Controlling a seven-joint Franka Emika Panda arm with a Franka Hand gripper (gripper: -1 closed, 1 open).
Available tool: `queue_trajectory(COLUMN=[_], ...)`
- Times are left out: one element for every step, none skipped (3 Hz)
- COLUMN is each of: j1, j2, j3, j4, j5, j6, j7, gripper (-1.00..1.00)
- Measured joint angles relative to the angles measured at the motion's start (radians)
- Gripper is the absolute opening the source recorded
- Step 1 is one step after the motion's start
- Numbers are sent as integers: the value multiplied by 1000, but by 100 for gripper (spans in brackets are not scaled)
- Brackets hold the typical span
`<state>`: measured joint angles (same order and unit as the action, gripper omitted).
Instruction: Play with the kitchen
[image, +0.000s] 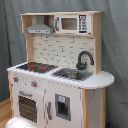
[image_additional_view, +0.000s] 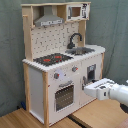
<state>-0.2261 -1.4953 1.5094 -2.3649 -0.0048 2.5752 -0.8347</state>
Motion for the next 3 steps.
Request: queue_trajectory(j1=[-92, -164, -229], j2=[0, 0, 0], j3=[-3, -27, -55], j4=[41, 42, 53], j5=[-6, -31, -43], j6=[35, 97, 165], j7=[-4, -26, -55], gripper=[100, 100, 100])
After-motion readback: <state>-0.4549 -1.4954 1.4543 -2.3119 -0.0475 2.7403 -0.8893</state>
